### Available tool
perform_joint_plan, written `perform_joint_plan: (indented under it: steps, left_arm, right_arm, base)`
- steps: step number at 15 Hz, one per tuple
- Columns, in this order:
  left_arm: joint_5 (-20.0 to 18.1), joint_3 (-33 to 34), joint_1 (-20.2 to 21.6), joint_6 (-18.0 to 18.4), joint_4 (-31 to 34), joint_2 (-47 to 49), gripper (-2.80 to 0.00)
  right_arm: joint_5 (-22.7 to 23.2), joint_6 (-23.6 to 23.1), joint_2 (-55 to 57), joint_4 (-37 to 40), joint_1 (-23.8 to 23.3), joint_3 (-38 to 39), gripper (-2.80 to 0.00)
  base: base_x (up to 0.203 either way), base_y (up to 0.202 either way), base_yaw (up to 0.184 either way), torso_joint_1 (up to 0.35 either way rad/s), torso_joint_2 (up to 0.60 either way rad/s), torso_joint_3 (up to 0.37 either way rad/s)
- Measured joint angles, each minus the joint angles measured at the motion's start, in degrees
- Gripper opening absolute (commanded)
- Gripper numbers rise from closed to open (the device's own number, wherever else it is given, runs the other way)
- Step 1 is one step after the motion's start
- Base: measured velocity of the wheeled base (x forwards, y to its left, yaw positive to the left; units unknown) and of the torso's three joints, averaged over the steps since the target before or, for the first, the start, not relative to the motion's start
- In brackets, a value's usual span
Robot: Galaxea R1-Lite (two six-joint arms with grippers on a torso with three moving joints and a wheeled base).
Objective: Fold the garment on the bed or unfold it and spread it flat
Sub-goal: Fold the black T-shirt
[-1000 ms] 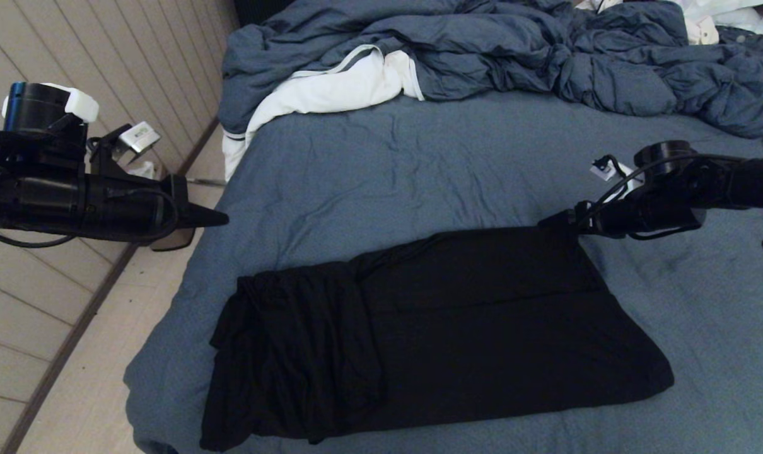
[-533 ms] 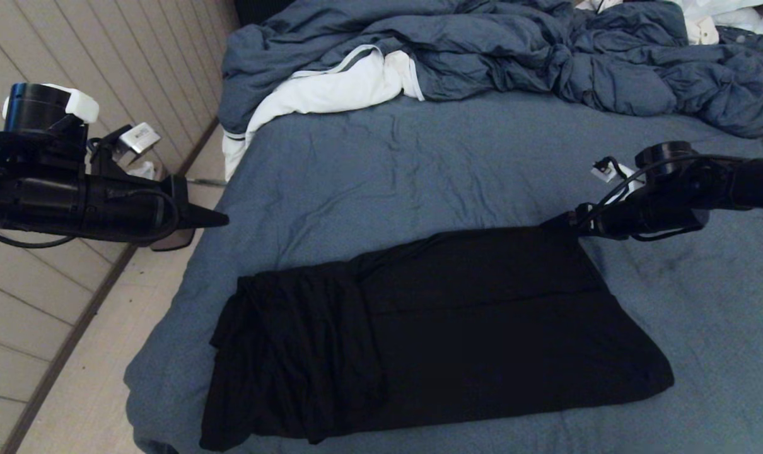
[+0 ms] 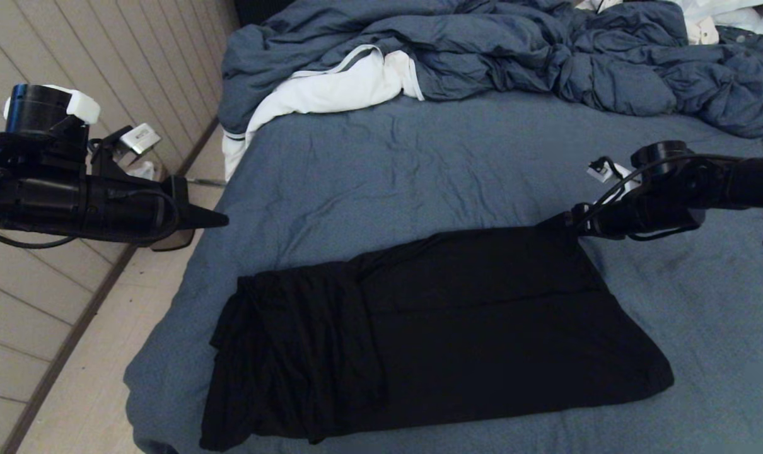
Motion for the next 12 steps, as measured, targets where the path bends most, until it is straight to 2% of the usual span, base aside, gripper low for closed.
perform_joint_plan:
  steps: [1,12]
  left_arm:
    - [0.0,0.0,0.0,0.0,-0.1,0.0,-2.8]
    - [0.0,1.0,-0.1,-0.1,-0.4,0.2,-2.8]
  right_arm:
    - [0.0,0.0,0.0,-0.1,0.0,-0.1,-2.8]
    - [0.1,0.0,-0.3,-0.8,-0.1,0.5,-2.8]
  base:
    - [0.0,0.0,0.0,0.0,0.0,0.0]
    - [0.0,0.0,0.0,0.0,0.0,0.0]
